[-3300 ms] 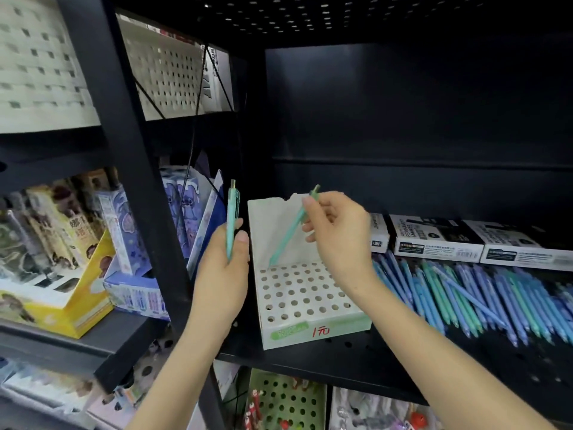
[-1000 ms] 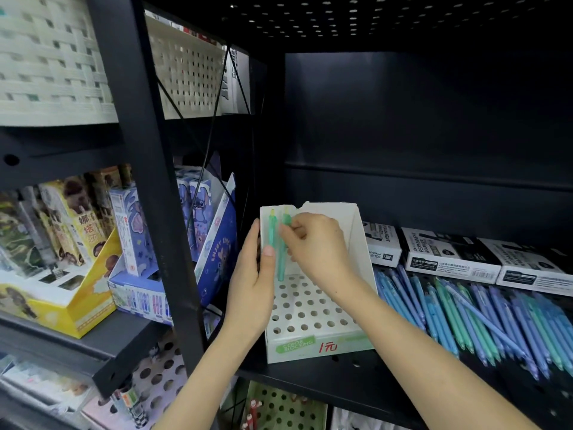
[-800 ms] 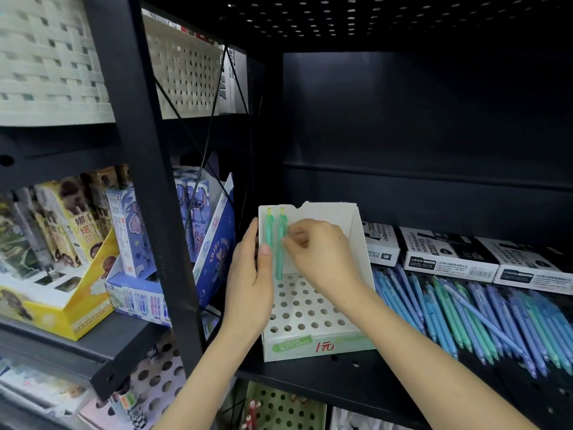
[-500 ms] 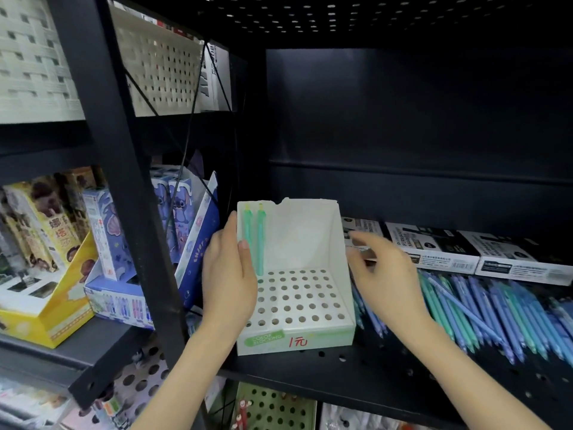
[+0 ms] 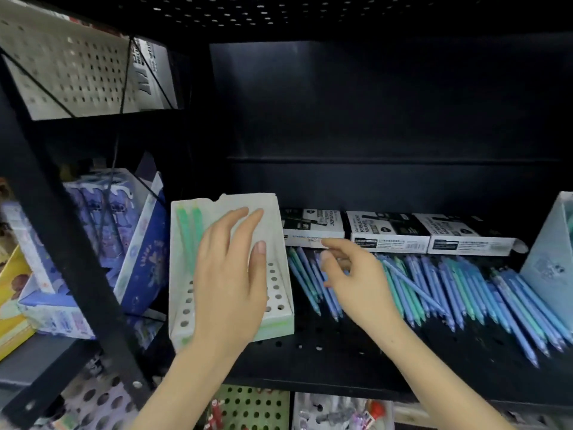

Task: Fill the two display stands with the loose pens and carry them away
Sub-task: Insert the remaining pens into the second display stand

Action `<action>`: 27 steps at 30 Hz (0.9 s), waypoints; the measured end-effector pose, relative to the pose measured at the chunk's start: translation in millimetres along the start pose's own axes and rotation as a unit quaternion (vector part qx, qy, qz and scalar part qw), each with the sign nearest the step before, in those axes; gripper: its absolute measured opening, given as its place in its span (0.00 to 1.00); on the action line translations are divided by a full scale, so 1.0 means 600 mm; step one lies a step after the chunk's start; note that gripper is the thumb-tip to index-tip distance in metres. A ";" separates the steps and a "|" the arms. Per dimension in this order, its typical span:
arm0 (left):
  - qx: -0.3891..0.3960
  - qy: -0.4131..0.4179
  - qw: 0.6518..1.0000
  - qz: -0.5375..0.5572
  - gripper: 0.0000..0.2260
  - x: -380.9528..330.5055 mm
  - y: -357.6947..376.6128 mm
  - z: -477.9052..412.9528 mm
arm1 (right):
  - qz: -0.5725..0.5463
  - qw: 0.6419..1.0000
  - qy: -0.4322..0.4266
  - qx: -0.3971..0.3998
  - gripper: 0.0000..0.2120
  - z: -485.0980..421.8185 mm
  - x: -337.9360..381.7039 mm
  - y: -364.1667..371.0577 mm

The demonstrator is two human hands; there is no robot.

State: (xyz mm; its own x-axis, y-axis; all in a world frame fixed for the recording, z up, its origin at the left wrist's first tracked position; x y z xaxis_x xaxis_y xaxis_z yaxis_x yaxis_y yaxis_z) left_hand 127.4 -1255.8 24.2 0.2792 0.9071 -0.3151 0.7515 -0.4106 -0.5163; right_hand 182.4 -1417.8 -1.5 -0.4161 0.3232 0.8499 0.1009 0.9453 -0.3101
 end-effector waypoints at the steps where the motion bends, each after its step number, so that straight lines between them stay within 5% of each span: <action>1: 0.011 0.004 1.000 0.026 0.18 -0.013 0.008 0.002 | 0.010 1.000 0.006 -0.017 0.14 0.002 -0.010 -0.026; 11: 0.203 -0.060 0.969 0.128 0.20 -0.104 0.140 -0.004 | 0.228 0.959 0.044 -0.166 0.16 0.037 -0.100 -0.250; 18: 0.345 -0.155 0.924 -0.060 0.27 -0.086 0.207 0.004 | 0.349 0.928 0.106 -0.077 0.26 0.052 -0.139 -0.312; 27: 0.411 -0.167 0.893 -0.077 0.34 -0.073 0.235 -0.005 | 0.382 0.902 0.198 0.033 0.36 0.029 -0.168 -0.327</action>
State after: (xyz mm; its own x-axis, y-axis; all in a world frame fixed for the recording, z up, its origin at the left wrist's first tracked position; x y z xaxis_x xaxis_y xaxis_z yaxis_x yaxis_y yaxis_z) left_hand 222.7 -1353.2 -32.5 -0.0865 0.9369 -0.3388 0.0358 -0.3369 -0.9408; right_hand 188.7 -1636.4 -33.8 0.1088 0.8815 0.4594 0.1629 0.4401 -0.8830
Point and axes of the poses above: each hand's wrist, its own z-axis away from the middle knuckle, its own y-axis out of the palm, x = y × z, the point moved 1 cm from there along -z, towards the middle knuckle, and after that the axes turned 6 degrees about -z, right-handed, at the moved point
